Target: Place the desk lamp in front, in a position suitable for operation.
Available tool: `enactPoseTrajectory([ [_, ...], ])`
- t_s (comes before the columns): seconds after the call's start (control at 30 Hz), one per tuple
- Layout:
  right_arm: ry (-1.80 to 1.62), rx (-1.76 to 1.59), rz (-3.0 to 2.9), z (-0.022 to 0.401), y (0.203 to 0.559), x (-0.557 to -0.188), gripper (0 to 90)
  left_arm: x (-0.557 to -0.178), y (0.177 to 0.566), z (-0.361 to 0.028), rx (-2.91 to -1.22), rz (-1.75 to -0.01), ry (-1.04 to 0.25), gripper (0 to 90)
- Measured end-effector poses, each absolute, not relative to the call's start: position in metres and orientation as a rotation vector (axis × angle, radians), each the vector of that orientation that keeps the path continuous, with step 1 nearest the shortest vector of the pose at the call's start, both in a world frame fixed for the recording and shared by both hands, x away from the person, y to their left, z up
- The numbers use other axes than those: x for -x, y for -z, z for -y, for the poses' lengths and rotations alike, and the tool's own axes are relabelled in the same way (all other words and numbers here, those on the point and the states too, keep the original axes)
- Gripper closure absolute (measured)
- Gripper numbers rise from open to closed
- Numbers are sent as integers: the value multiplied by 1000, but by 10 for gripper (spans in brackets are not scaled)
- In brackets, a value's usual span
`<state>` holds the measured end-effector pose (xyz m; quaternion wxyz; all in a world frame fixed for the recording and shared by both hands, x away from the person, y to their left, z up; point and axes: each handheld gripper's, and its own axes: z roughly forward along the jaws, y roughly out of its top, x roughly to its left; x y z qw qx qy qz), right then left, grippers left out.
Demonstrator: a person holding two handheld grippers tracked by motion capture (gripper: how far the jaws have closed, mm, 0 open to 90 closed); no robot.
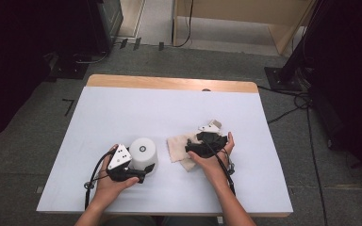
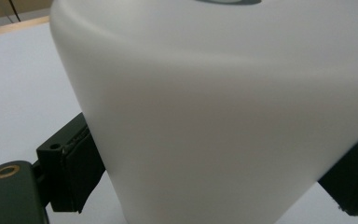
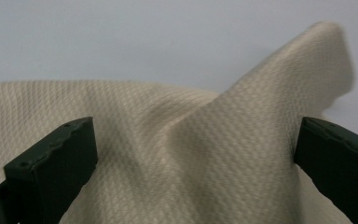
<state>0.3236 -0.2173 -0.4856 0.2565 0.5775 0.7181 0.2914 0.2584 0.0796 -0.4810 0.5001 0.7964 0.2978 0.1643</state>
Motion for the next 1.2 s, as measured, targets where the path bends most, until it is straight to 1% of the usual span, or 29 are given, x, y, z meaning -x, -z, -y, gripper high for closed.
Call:
enactPoseTrajectory([
  [0.13, -759, -1549, -1989, 208, 496, -325, 0, -258, 482, -80, -1916, -726, -394, 77],
  [0.27, -818, -1590, -2003, 214, 502, -325, 0, -256, 483, -79, -1911, -720, -407, 75],
  [0.33, -832, -1588, -2000, 216, 501, -324, 37, -256, 484, -81, -1903, -711, -402, 74],
  [0.37, -837, -1594, -1990, 217, 501, -323, 71, -255, 485, -81, -1900, -709, -401, 74],
  [0.47, -871, -1557, -1968, 221, 499, -317, 316, -253, 485, -84, -1887, -704, -400, 73],
  [0.53, -905, -1534, -1957, 225, 499, -313, 497, -252, 485, -85, -1883, -707, -397, 73],
  [0.57, -916, -1521, -1956, 227, 499, -312, 602, -251, 486, -84, -1882, -707, -396, 72],
  [0.63, -942, -1535, -1954, 235, 499, -311, 758, -251, 486, -84, -1889, -704, -399, 72],
  [0.67, -968, -1553, -1954, 239, 498, -310, 788, -251, 486, -83, -1883, -710, -400, 71],
  [0.77, -1087, -1595, -1932, 250, 495, -301, 808, -248, 486, -84, -1862, -717, -415, 72],
  [0.93, -1276, -1496, -1939, 258, 483, -277, 810, -246, 484, -86, -1872, -704, -437, 83],
  [1.0, -1293, -1469, -1957, 258, 476, -272, 810, -247, 483, -84, -1883, -705, -438, 84],
  [1.2, -1442, -1324, -1993, 241, 438, -253, 809, -243, 471, -71, -1932, -666, -455, 85],
])
